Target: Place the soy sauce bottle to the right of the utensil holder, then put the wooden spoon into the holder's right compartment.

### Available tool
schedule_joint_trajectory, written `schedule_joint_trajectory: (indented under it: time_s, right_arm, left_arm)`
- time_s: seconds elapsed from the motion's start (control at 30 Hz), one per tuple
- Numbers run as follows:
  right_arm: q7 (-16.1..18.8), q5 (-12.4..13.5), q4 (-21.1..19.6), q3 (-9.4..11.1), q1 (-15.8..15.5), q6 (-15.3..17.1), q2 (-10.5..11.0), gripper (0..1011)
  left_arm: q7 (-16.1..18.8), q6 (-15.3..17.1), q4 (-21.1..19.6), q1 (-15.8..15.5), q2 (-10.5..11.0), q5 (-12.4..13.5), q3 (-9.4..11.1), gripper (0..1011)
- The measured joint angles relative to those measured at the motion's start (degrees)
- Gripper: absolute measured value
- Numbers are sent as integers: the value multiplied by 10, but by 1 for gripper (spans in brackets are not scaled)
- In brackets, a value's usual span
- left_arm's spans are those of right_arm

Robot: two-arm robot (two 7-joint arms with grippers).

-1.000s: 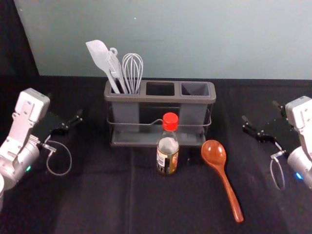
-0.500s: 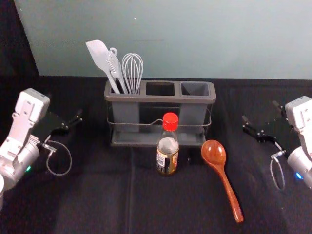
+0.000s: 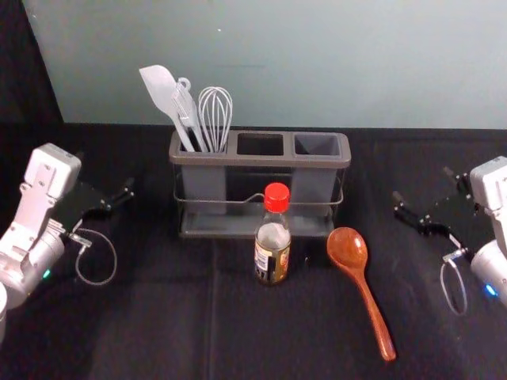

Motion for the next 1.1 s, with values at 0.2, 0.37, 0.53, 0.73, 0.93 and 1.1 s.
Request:
schedule_joint_trajectory:
  time_s: [0.2,0.37,0.53,0.73,0.93,1.1]
  right_arm:
    - [31,34,-59,18,-31,54,17,1002]
    - [63,65,-98,24,-47,109,24,1002]
    - [93,96,-126,27,-59,163,18,1002]
    - [109,94,-128,18,-59,179,5,1002]
    - [115,80,-121,13,-56,180,-7,1003]
    - [115,80,-121,13,-56,180,-6,1002]
  left_arm:
    - [0,0,0,0,0,0,0,1005]
    - [0,0,0,0,0,0,0,1005]
    - [0,0,0,0,0,0,0,1005]
    - [0,0,0,0,0,0,0,1005]
    - [0,0,0,0,0,0,0,1005]
    - [0,0,0,0,0,0,0,1005]
